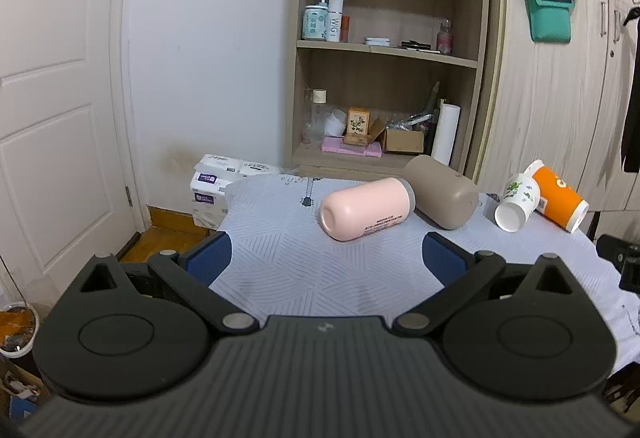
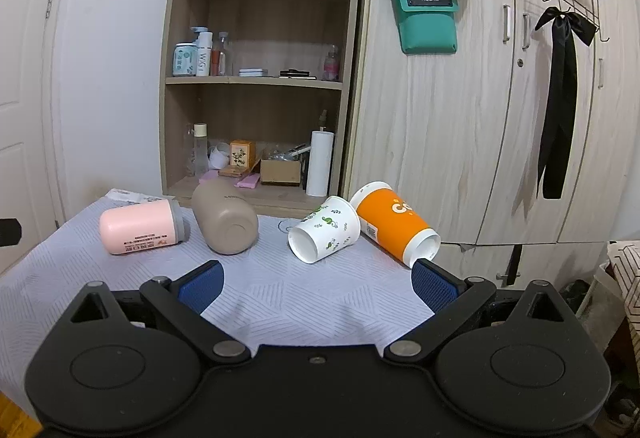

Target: Flip cup upright

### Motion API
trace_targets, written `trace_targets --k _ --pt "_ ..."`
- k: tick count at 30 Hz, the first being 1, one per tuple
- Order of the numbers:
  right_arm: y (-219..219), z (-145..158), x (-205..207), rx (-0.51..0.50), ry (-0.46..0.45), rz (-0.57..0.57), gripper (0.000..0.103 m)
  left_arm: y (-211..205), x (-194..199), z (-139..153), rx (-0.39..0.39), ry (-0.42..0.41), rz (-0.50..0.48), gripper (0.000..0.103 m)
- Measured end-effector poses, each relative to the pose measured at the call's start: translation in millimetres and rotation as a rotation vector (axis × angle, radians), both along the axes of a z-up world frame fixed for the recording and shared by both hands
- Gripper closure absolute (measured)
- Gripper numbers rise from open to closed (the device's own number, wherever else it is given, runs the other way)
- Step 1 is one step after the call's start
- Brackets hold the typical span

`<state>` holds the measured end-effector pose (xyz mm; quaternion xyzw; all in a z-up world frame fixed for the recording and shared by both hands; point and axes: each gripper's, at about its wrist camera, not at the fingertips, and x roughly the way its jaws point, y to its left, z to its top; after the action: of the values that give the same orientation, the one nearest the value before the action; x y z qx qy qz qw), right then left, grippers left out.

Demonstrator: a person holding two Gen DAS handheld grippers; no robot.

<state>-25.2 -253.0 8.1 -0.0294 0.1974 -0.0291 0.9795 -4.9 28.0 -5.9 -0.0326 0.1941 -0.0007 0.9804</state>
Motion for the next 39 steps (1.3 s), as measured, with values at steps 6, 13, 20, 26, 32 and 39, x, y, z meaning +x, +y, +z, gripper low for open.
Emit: trace_targets --k 6,13,20,26,32,39 --pt "-3.0 -1.3 -0.2 0.006 0.012 -0.009 0.001 3.8 0.0 0.5 -0.029 -0.003 -0.001 0.000" --pt "-3.0 -1.7 -0.4 0.006 0.021 -0.009 0.001 5.3 -0.6 -0.1 -0.038 0.010 0.000 0.000" --pt "-3.2 -1.7 -0.6 0.006 0.021 -0.010 0.001 3.2 -1.4 -0.3 -0.035 0.010 -0.001 0.000" --pt "-2.9 -2.6 -0.8 0.005 0.025 -0.009 0.001 -0.4 -2.5 -1.5 -0.033 0.016 -0.004 0.000" --pt "-2.5 -4.7 0.1 0.001 0.036 -0.006 0.001 -1.5 -0.8 -2.9 -0.032 0.028 -0.006 0.000" --pt "-2.2 -3.9 4.2 -0.002 0.051 -0.011 0.001 -5.6 9.2 4.8 -0.010 0.032 -0.057 0.000"
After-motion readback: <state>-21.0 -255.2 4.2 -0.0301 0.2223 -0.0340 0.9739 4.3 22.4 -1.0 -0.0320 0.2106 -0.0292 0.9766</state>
